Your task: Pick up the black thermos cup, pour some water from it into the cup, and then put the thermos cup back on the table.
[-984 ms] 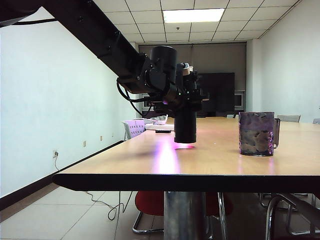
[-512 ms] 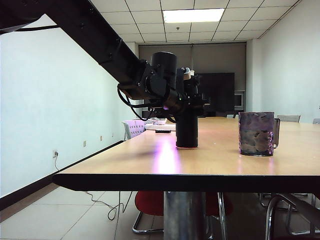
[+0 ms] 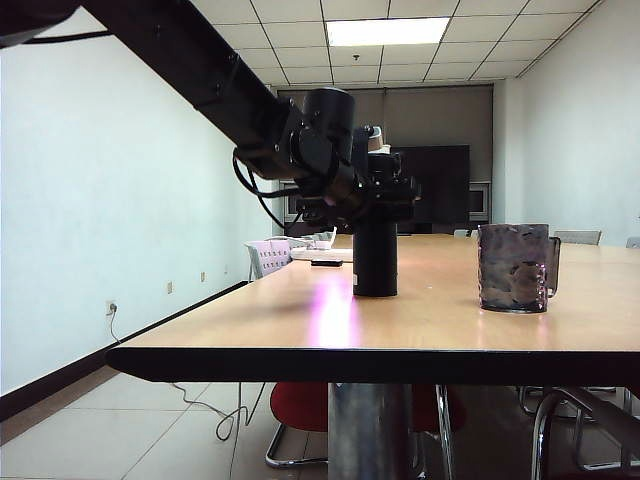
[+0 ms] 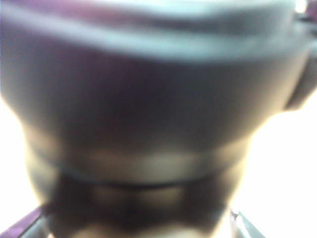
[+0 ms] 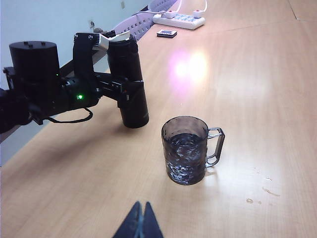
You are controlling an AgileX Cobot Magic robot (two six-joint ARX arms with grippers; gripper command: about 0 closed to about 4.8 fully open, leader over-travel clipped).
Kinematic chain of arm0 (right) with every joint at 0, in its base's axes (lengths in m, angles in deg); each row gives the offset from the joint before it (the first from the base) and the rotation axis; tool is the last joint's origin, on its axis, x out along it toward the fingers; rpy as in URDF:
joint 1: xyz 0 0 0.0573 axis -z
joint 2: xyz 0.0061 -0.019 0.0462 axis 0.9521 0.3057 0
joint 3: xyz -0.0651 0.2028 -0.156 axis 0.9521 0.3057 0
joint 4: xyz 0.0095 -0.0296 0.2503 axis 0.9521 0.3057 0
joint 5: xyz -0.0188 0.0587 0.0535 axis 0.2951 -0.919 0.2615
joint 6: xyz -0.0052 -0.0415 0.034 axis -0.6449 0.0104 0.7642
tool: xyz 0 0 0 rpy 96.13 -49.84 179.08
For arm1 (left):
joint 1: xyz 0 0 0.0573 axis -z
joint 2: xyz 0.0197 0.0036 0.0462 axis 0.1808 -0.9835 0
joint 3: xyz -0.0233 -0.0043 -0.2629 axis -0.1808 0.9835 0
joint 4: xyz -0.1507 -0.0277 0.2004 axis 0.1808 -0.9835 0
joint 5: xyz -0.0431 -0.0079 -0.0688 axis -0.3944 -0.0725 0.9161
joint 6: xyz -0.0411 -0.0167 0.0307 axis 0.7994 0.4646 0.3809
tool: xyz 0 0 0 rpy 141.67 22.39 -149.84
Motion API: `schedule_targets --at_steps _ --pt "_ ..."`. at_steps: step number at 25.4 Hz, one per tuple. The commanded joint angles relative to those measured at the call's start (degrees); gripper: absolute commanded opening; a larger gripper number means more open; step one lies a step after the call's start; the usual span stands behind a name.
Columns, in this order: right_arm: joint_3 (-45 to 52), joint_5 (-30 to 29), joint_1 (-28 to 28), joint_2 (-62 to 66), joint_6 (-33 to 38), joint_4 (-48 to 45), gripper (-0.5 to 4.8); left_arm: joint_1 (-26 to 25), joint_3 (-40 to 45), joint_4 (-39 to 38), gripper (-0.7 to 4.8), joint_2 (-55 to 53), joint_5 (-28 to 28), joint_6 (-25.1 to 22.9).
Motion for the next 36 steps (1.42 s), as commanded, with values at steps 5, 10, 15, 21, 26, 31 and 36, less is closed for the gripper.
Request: schedule_targets --at_steps 5,10,15,21,26,31,36 --pt "-0.3 -0.1 0.0 -0.1 0.0 -1.3 -0.01 0.1 -0.2 -11.2 4.79 5.6 0.3 0.0" --pt "-0.3 -0.1 0.0 -0.2 0.0 -2.5 -0.01 0.1 -0.2 -18.9 4.79 7.9 0.3 0.0" --pt "-0.3 -0.1 0.0 -0.2 0.0 -2.5 -0.01 0.0 -0.2 -25.7 1.82 11.2 0.3 0.2" --pt "-0.3 -0.1 0.0 -0.2 0.0 -2.3 -0.01 0.0 -0.2 -32.4 -0.05 16.7 0.3 0.1" --pt "-0.3 0.1 0.0 -0.2 -0.2 -2.0 -0.01 0.2 -0.2 -36.5 -0.06 23.0 0.4 0.1" --pt "-0.3 3.9 0.0 -0.2 -4.2 -1.8 -0.01 0.7 -0.2 -38.9 -0.05 30.3 0.4 -0.1" --pt "-0.2 6.0 0.0 -0.3 -6.5 -1.7 -0.01 1.9 -0.2 -41.2 -0.06 37.8 0.2 -2.9"
